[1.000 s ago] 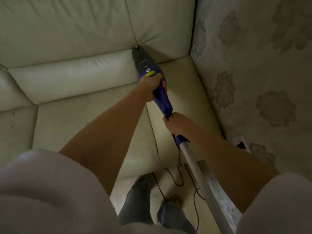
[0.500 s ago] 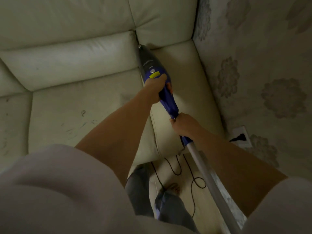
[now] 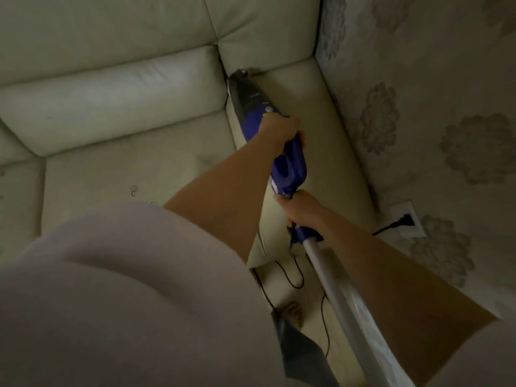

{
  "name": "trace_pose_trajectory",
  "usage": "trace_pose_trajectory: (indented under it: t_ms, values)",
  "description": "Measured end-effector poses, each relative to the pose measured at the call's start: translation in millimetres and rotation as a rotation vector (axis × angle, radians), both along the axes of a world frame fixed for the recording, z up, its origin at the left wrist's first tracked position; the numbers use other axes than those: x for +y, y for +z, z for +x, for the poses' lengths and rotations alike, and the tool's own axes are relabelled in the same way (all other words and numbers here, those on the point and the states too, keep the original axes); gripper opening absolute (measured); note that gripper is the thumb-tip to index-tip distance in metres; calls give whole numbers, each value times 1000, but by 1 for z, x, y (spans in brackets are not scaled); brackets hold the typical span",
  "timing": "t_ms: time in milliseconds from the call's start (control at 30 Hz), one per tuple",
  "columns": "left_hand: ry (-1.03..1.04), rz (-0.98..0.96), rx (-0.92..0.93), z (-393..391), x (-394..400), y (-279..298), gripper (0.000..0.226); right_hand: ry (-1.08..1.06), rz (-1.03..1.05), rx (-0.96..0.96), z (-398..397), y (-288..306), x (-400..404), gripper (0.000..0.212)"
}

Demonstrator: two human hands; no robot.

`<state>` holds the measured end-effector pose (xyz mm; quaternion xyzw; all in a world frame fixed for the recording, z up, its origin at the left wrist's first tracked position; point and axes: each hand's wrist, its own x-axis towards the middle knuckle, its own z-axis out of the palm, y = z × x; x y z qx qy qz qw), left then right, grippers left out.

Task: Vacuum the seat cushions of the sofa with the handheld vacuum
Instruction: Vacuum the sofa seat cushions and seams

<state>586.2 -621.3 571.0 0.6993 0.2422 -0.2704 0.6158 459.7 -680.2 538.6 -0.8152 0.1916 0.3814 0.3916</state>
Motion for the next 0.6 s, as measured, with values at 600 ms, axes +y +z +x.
trace_pose_trajectory:
  t_ms: [600]
  values:
    - [-36, -123, 110, -37, 43, -4, 8, 23, -9, -18, -36, -8, 33, 43]
